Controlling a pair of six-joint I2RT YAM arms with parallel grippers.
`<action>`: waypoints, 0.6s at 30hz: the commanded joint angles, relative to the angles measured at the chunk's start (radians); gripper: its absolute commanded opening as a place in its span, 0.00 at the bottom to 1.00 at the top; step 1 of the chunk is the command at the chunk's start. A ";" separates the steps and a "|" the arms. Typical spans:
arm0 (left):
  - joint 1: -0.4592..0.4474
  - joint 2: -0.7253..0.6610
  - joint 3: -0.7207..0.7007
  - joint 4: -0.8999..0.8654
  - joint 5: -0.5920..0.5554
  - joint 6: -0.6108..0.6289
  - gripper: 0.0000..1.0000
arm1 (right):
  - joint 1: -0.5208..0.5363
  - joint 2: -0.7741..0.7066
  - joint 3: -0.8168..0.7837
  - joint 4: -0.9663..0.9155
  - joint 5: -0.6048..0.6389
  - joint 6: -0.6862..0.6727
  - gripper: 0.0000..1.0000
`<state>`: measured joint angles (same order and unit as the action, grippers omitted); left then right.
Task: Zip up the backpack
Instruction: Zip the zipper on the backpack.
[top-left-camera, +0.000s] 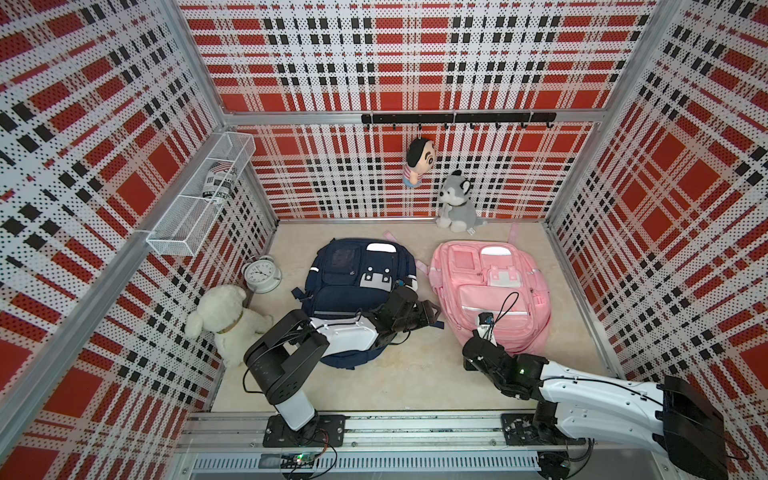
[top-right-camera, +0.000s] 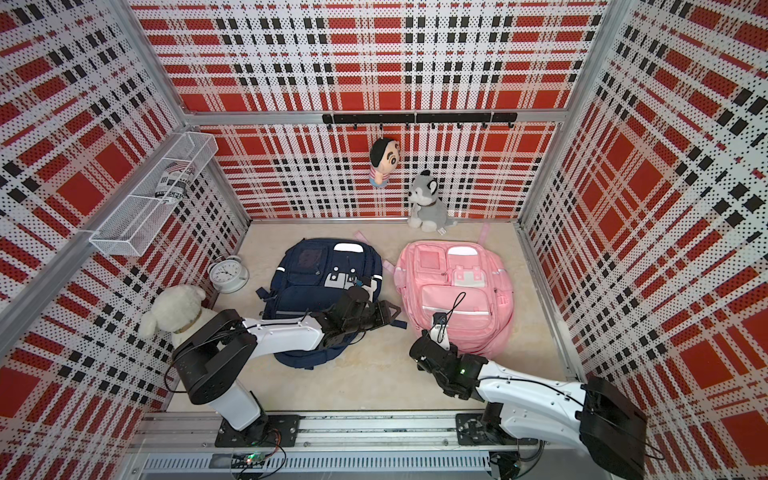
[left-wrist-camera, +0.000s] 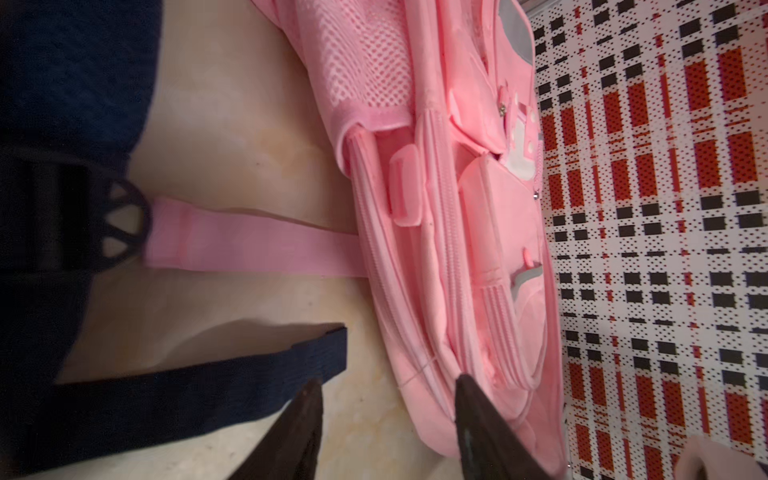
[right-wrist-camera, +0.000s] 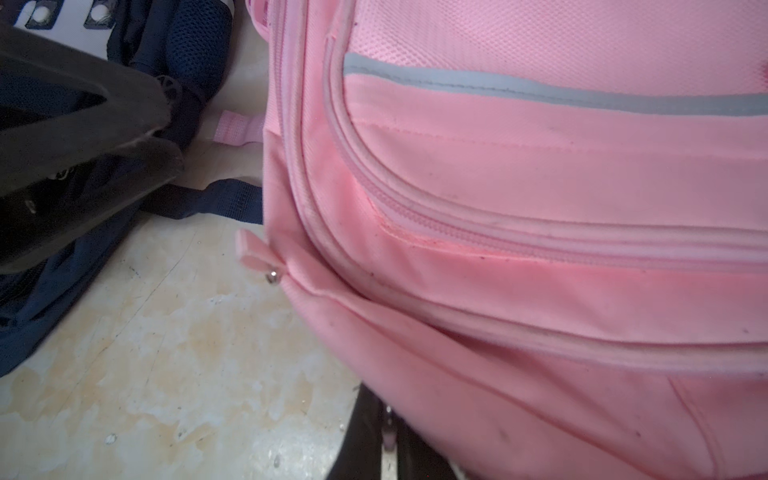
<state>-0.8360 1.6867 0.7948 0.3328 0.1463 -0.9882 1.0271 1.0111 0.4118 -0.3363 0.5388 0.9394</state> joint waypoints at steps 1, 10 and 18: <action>-0.034 0.040 -0.006 0.116 0.022 -0.076 0.53 | 0.004 0.006 0.011 0.041 0.041 -0.004 0.00; -0.069 0.065 -0.069 0.253 0.021 -0.182 0.52 | 0.004 0.009 0.003 0.051 0.042 0.005 0.00; -0.074 0.087 -0.062 0.269 0.011 -0.195 0.52 | 0.004 0.071 0.045 0.036 0.036 -0.022 0.00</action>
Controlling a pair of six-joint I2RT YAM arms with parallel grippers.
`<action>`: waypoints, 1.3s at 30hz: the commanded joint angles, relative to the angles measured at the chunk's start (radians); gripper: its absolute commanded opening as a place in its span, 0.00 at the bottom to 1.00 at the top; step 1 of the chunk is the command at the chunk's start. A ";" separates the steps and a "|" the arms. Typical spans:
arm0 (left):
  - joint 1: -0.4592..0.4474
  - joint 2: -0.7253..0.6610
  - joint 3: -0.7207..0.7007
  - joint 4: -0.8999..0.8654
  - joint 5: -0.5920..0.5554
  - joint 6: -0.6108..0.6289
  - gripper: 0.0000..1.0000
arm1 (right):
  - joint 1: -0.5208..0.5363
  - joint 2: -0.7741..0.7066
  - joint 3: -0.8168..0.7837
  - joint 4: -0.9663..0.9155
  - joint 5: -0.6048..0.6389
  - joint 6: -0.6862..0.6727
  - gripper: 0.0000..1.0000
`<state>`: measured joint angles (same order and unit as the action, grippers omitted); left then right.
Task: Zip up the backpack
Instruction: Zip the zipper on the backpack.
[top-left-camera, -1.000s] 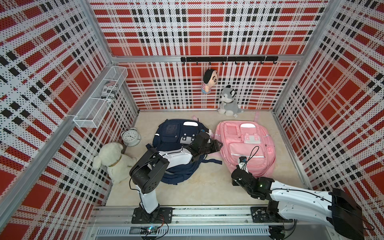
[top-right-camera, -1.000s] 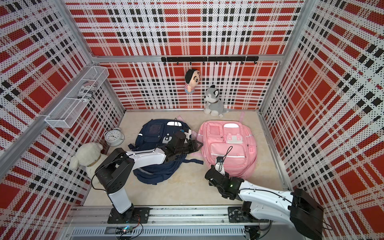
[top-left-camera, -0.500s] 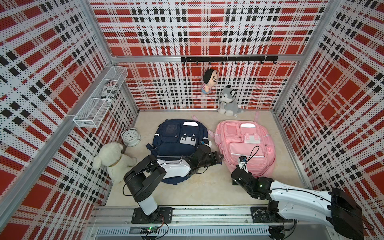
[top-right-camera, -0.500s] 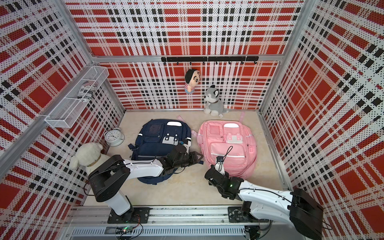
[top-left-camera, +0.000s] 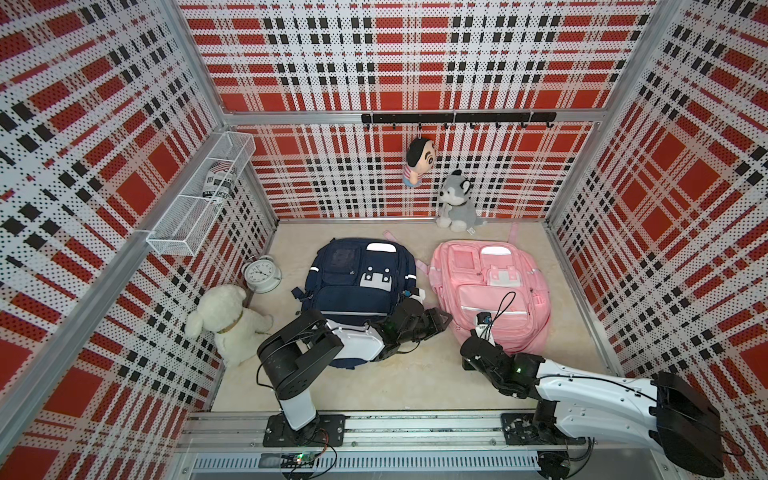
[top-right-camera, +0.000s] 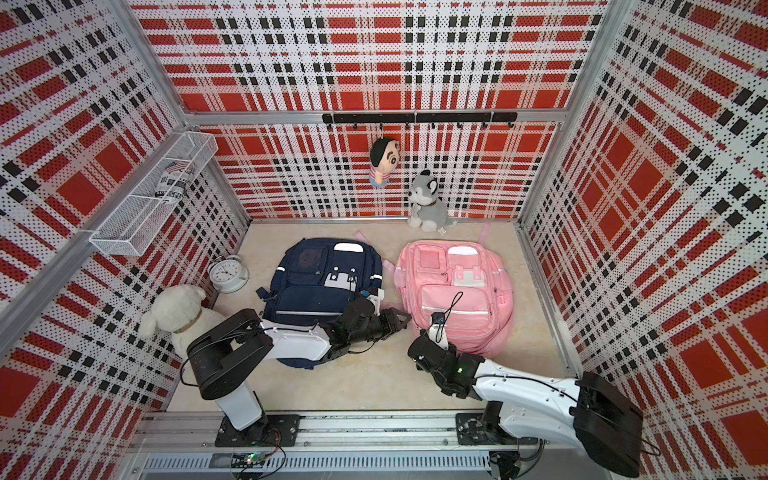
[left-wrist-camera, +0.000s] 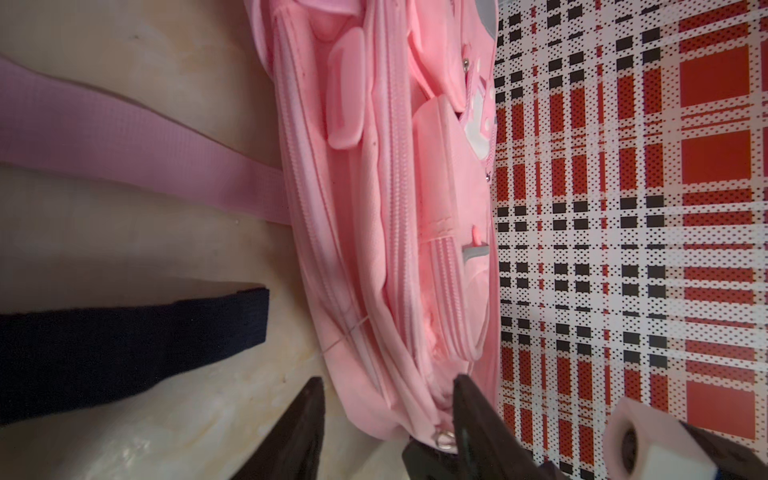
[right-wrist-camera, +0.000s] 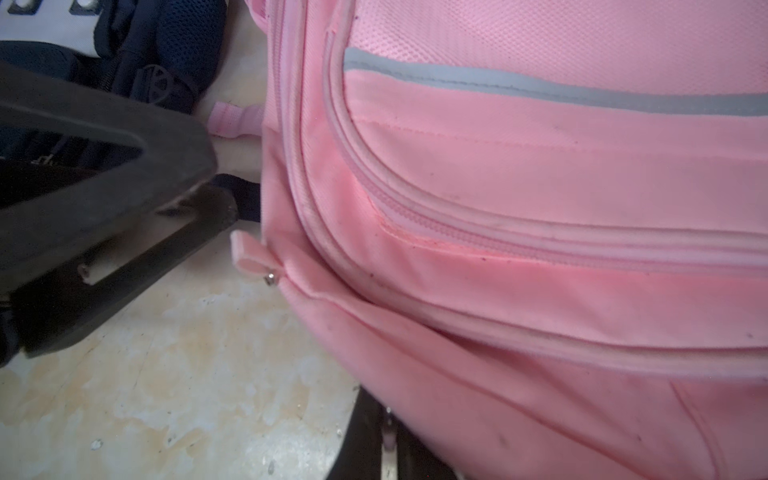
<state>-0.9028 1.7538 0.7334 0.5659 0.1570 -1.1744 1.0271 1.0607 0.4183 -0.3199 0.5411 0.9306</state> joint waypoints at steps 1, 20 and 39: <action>-0.006 0.025 0.002 0.038 0.001 -0.009 0.52 | 0.004 0.028 0.041 0.020 0.034 -0.014 0.00; 0.010 0.135 0.059 0.080 0.024 -0.010 0.47 | 0.005 0.042 0.047 0.128 -0.037 -0.076 0.00; 0.058 0.173 0.091 0.088 0.041 0.022 0.03 | 0.011 0.058 0.044 0.130 -0.053 -0.071 0.00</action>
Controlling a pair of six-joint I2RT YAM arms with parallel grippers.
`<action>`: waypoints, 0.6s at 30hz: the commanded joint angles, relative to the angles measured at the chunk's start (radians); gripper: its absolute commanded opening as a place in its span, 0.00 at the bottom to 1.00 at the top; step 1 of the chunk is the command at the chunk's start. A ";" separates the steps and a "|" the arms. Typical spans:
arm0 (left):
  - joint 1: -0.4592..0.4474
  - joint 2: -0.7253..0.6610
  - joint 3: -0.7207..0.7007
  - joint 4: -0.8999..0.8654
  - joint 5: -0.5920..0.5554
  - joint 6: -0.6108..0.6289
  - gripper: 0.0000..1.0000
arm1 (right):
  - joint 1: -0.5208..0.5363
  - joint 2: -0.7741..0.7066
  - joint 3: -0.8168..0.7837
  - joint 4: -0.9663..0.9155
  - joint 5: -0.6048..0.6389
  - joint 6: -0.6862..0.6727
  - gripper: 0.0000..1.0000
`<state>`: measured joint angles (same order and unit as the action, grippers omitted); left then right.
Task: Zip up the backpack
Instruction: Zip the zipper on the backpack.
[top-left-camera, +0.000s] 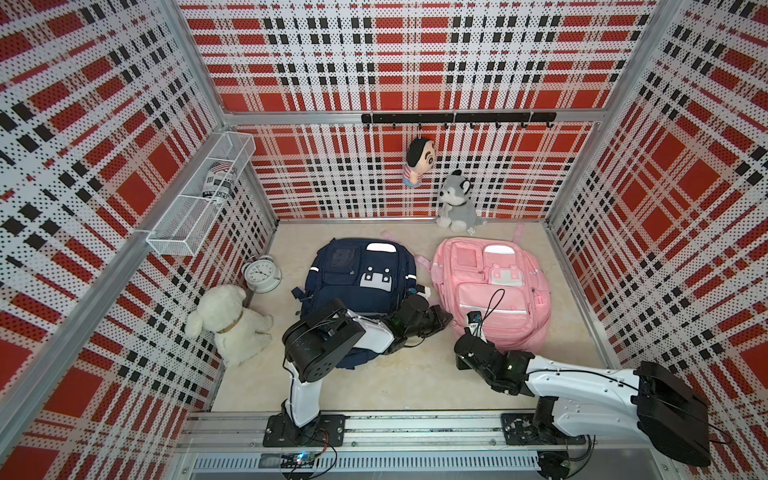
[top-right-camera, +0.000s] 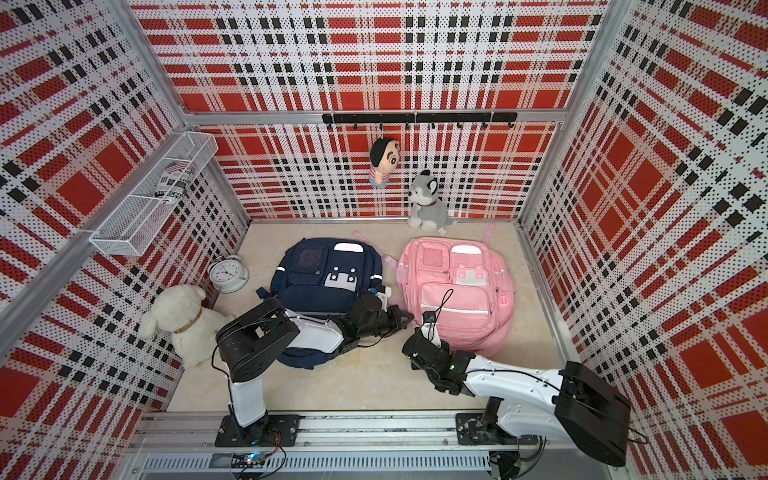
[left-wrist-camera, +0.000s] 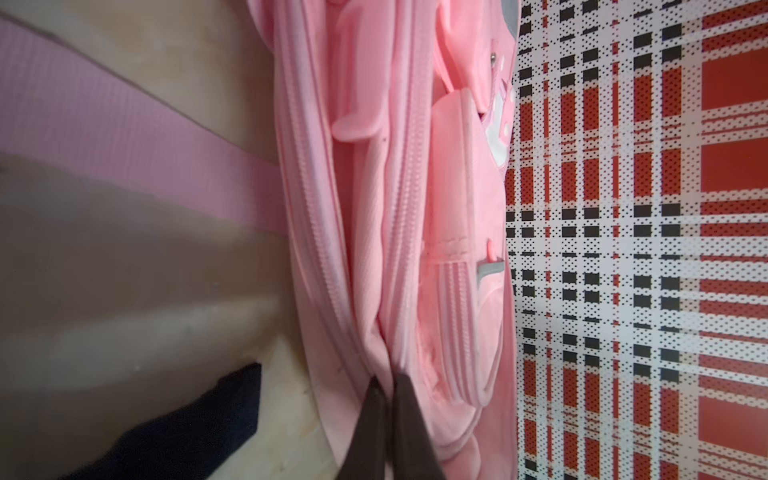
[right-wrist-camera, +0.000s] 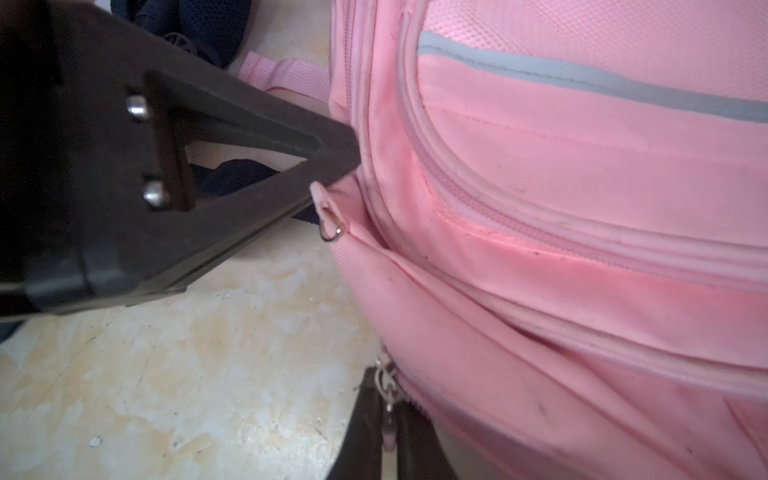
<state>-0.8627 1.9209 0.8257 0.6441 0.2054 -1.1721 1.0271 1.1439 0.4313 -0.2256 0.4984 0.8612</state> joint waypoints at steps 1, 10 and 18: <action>0.023 0.002 -0.004 0.009 -0.008 0.021 0.00 | 0.011 -0.028 0.030 0.033 -0.010 -0.002 0.00; 0.047 -0.033 -0.029 0.009 -0.011 0.027 0.00 | 0.010 -0.073 0.028 -0.004 -0.022 -0.012 0.00; 0.062 -0.054 -0.034 0.009 -0.011 0.028 0.00 | 0.013 -0.147 0.029 -0.075 -0.070 -0.011 0.00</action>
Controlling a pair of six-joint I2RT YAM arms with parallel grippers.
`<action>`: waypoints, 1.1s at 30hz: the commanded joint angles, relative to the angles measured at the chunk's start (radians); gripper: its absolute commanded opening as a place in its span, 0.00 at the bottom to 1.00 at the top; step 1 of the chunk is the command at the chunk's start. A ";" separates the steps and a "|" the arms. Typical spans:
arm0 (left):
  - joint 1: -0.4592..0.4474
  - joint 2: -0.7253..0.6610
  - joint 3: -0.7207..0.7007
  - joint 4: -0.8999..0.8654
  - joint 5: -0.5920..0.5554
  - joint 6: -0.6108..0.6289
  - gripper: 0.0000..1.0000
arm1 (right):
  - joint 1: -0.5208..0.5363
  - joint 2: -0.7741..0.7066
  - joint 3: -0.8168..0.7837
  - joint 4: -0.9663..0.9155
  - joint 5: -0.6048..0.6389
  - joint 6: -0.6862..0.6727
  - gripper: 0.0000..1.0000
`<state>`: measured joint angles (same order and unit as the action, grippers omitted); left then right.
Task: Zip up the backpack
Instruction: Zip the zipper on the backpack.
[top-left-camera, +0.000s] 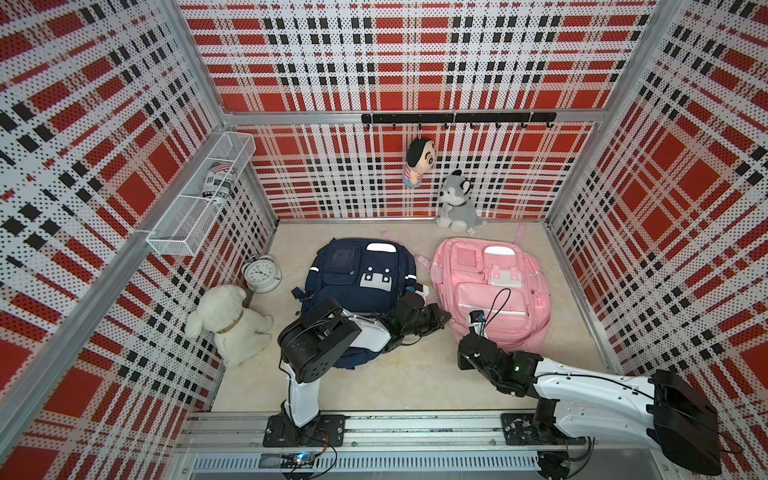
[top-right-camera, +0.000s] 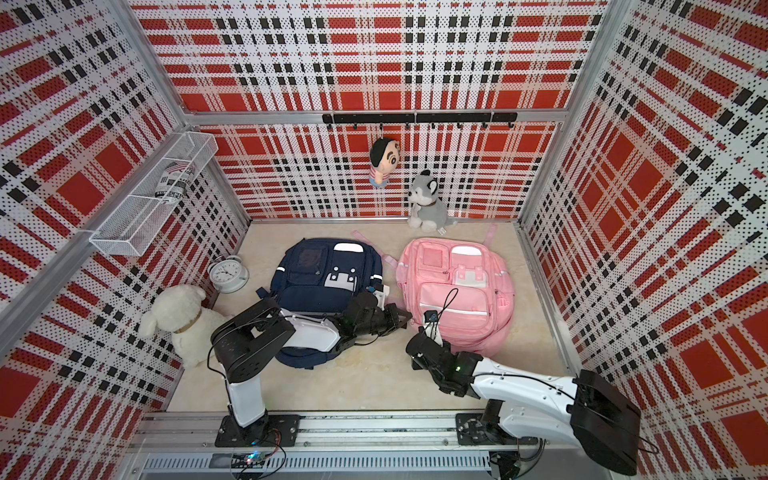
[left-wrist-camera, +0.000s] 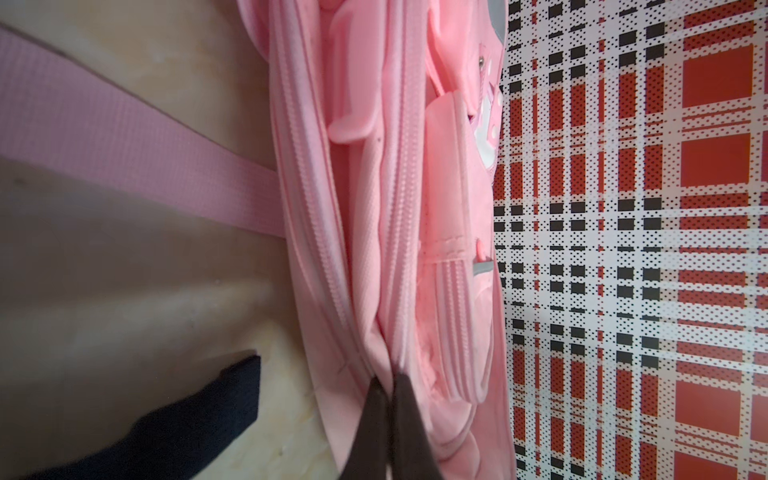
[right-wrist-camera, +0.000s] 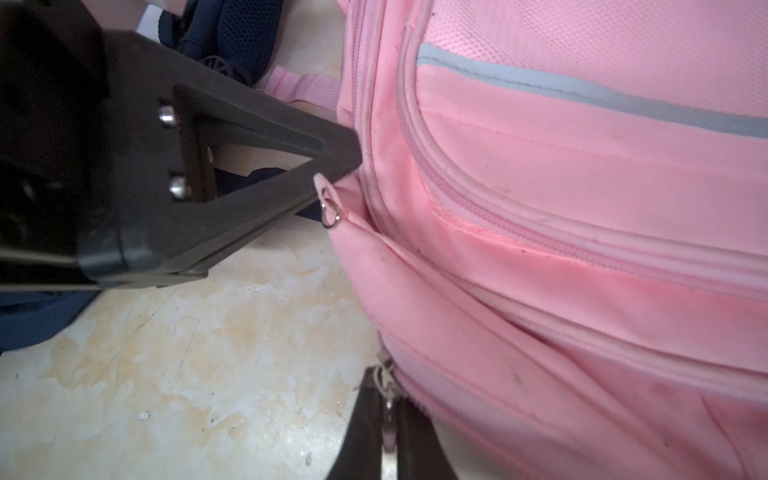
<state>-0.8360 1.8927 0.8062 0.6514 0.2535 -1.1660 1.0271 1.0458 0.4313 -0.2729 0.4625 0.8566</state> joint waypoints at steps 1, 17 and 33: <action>0.038 -0.027 -0.015 0.001 -0.057 0.025 0.00 | 0.013 -0.058 0.029 -0.040 -0.039 -0.007 0.00; 0.089 -0.075 -0.020 -0.037 -0.054 0.062 0.00 | 0.014 -0.279 -0.007 -0.271 -0.031 0.041 0.00; 0.135 -0.094 0.008 -0.097 -0.050 0.103 0.00 | 0.014 -0.357 -0.039 -0.391 -0.033 0.116 0.00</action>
<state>-0.7616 1.8286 0.7975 0.5690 0.3115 -1.0950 1.0275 0.6994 0.4049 -0.5957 0.4232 0.9440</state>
